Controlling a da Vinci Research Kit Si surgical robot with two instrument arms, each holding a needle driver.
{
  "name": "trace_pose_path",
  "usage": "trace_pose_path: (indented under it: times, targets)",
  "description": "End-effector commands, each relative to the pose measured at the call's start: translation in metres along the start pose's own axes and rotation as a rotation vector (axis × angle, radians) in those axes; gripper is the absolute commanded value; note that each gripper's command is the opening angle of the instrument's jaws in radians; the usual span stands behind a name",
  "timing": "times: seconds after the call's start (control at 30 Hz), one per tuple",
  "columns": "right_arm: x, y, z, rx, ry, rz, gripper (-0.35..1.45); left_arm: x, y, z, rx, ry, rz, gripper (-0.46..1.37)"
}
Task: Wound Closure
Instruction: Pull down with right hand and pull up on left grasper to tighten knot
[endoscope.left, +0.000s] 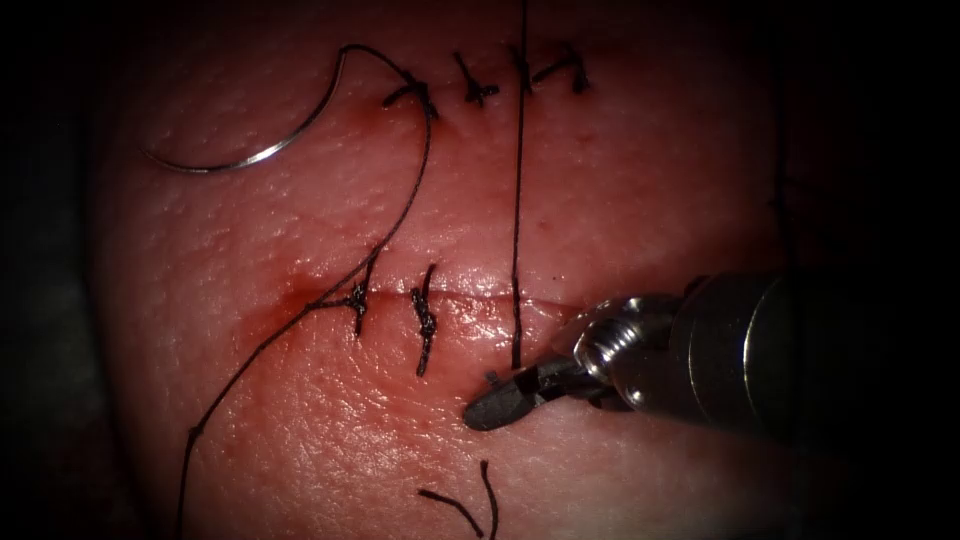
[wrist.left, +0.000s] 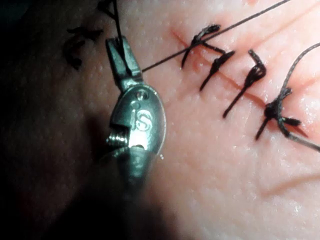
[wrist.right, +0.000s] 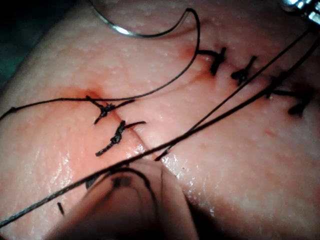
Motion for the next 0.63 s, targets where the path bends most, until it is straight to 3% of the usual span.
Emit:
trace_pose_path:
  times: [0.03, 0.63]
  targets:
    - [0.0001, 0.0001, 0.0001, 0.001, 0.011, -0.001, -0.35, 0.0001, 0.0001, 0.0000, -0.005, -0.001, 0.000, -0.35]
    - [0.0003, 0.0000, 0.0002, 0.001, 0.046, 0.003, -0.35, 0.0003, 0.0003, 0.0000, 0.000, -0.002, 0.000, -0.35]
